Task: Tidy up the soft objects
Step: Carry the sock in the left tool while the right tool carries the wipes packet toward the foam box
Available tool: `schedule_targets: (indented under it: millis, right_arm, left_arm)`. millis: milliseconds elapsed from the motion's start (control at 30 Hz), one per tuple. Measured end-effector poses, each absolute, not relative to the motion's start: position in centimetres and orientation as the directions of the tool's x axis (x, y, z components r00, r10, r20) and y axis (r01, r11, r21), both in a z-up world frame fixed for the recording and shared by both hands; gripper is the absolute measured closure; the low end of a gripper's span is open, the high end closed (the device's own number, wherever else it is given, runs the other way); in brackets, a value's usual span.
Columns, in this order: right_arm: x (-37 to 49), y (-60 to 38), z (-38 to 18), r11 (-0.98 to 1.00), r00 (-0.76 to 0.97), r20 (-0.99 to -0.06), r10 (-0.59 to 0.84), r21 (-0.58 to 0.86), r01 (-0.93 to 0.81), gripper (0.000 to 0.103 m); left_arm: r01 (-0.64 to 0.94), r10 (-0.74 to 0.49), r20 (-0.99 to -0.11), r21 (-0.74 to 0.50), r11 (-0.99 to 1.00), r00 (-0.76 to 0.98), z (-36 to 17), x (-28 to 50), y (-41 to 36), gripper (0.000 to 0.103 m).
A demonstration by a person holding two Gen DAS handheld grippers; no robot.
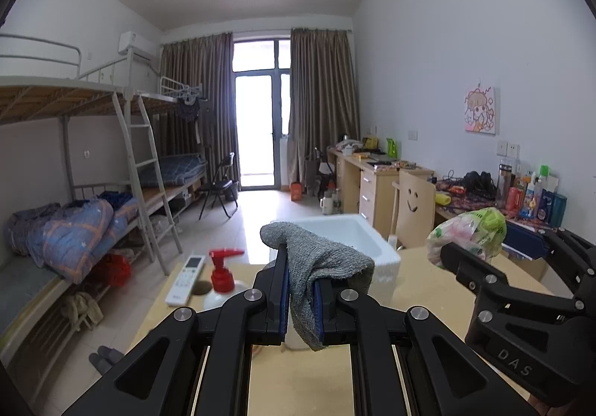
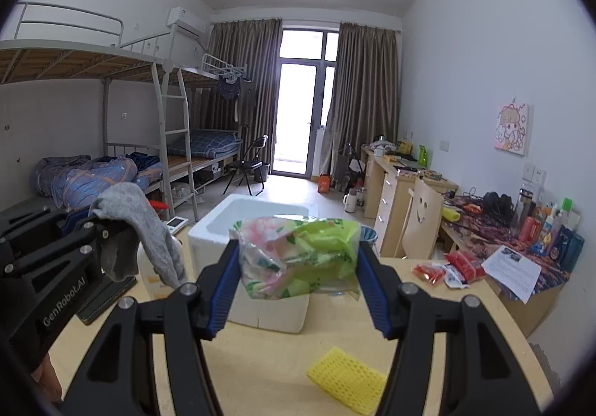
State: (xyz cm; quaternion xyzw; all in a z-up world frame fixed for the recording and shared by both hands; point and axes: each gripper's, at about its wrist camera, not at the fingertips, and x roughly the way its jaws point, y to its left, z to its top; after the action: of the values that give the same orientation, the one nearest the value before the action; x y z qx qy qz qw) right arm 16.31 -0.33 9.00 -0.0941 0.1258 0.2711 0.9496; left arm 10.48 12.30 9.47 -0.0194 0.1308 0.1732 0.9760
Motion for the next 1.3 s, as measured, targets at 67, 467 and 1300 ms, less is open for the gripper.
schedule_targets:
  millis: [67, 467, 1300]
  right_arm:
    - [16.8, -0.1, 9.5, 0.833, 0.82, -0.288, 0.494, -0.113, -0.542, 0.038]
    - [19.4, 1.0, 10.9, 0.81, 0.799, -0.285, 0.53, -0.108, -0.576, 0.038]
    - [25.8, 5.3, 9.0, 0.793, 0.769, -0.35, 0.535, -0.105, -0.599, 0.038]
  left_arm:
    - [-0.34, 0.331, -0.255, 0.008, 0.94, 0.909, 10.1, 11.0, 12.4, 0.092]
    - [-0.307, 0.302, -0.227, 0.014, 0.952, 0.926, 11.9, 13.7, 13.4, 0.092]
    - [-0.348, 0.336, -0.302, 0.016, 0.938, 0.892, 10.1, 22.5, 17.3, 0.092]
